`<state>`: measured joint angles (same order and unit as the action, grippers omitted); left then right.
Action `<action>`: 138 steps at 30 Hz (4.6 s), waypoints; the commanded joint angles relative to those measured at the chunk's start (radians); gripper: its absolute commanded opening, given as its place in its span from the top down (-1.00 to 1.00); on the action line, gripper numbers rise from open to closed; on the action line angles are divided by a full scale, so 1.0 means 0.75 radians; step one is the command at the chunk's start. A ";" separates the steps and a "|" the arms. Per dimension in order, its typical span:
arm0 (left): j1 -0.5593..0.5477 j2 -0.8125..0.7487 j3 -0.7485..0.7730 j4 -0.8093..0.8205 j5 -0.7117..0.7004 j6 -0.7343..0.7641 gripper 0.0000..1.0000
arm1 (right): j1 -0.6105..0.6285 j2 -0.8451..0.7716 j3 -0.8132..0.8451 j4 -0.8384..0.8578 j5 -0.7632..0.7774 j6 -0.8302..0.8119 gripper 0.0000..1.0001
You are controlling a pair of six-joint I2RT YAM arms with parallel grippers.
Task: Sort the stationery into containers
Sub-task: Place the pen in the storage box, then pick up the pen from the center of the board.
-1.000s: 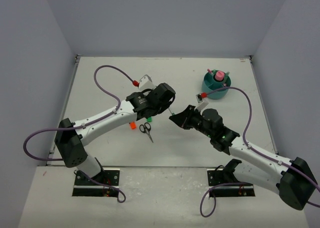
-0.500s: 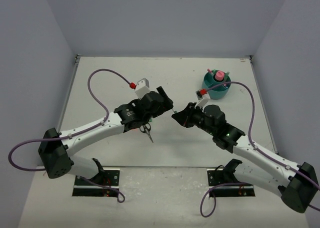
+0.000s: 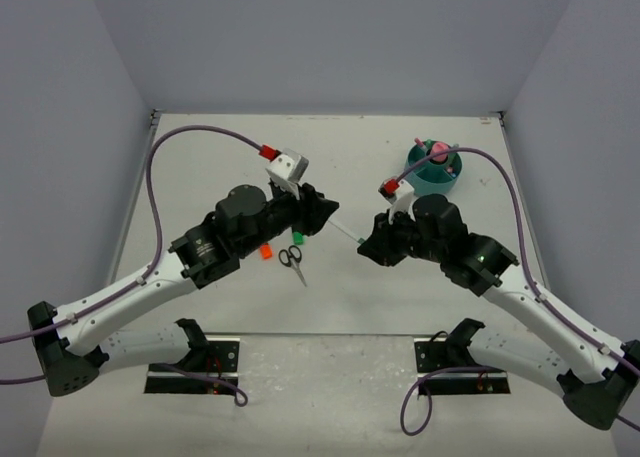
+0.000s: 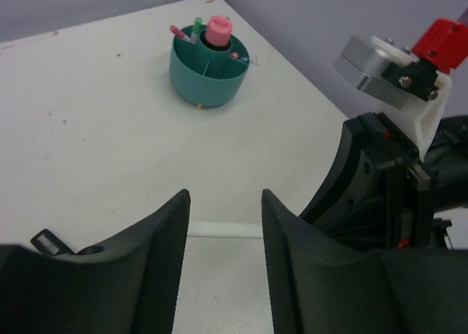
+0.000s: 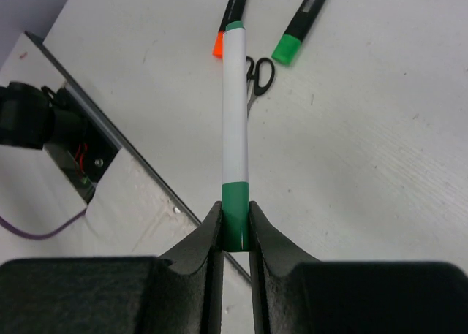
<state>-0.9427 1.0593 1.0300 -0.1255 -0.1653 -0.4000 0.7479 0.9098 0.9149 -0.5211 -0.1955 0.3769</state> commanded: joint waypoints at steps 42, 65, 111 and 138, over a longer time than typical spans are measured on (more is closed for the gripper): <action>0.002 0.042 -0.316 0.432 0.554 0.219 0.97 | -0.001 -0.079 0.259 -0.078 -0.041 -0.085 1.00; 0.228 -0.408 -0.121 -0.472 -0.307 -0.375 -1.00 | -0.626 0.655 0.834 -0.116 0.657 -0.085 1.00; 0.226 -0.739 -0.338 -0.673 -0.277 -0.237 -1.00 | -0.872 1.556 1.473 -0.277 0.679 -0.245 -0.17; 0.228 -0.698 -0.170 -0.947 -0.746 -0.368 -1.00 | 0.036 0.666 0.553 0.004 0.497 0.042 -0.25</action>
<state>-0.7727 0.5264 0.8446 -0.7845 -0.5883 -0.6704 0.6458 1.3022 1.4262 -0.5722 0.1596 0.2910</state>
